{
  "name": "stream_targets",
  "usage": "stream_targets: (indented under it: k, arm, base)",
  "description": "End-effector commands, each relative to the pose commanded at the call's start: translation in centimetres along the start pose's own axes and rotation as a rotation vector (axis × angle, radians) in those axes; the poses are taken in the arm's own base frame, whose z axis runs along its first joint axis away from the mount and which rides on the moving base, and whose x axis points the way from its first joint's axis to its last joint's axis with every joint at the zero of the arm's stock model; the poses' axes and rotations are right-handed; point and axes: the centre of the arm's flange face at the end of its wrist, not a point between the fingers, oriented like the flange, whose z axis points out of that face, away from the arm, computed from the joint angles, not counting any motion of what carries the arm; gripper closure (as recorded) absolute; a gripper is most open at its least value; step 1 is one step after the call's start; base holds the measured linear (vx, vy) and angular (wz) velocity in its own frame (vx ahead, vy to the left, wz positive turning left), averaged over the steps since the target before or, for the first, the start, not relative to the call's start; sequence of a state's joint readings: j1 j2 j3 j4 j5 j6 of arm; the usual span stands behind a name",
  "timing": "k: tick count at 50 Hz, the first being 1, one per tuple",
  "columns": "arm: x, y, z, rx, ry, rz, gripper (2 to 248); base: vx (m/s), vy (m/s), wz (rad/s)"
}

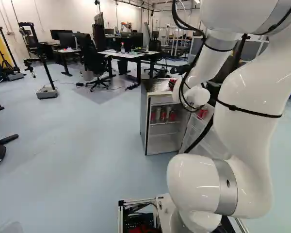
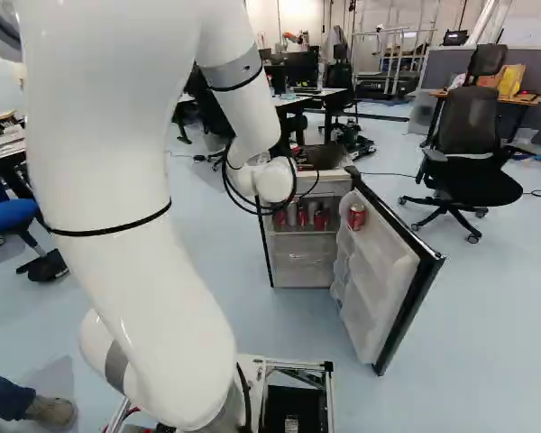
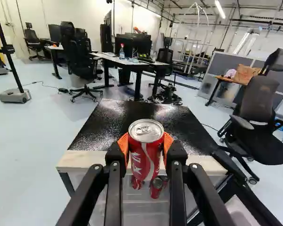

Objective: Grab a drink from the fridge

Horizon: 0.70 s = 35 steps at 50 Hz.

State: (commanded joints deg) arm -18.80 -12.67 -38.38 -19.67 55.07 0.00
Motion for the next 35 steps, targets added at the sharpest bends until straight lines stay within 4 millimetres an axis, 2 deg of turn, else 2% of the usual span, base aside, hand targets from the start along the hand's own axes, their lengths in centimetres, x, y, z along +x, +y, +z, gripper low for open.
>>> stream_targets:
  k: [35]
  arm:
    - [0.1, 0.2, 3.6, 0.013, -0.01, -0.007, 156]
  base:
    - [0.0, 0.0, 0.0]
